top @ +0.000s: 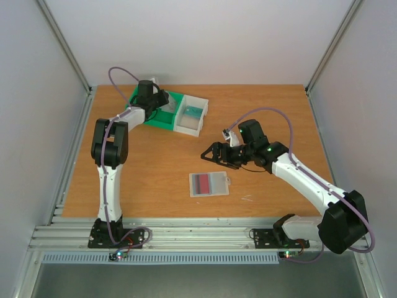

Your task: Take the credit cards out of the card holder

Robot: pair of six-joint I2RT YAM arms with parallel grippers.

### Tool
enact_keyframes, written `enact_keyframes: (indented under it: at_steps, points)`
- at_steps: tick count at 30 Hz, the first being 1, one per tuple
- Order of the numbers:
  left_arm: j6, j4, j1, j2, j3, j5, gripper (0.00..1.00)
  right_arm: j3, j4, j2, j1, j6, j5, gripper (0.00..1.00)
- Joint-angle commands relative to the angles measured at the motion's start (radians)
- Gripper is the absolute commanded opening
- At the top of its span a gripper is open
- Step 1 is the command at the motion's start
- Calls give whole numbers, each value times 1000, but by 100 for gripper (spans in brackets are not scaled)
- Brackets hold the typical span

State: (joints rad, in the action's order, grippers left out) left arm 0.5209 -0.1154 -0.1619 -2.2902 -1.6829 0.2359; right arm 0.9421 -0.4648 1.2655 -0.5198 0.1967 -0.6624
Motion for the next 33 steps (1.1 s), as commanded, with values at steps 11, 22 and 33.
enact_keyframes:
  at_steps: [11, 22, 33]
  points:
    - [-32, 22, 5, -3, -89, 18, 17, 54, -53, -6, 6, -51, 10, 99]
    - [-25, 37, 5, 121, -4, 46, 31, 89, -111, -28, 6, -83, 43, 98]
    - [0, 206, 5, 402, 176, 60, 64, 97, -248, -30, 7, -128, 145, 99]
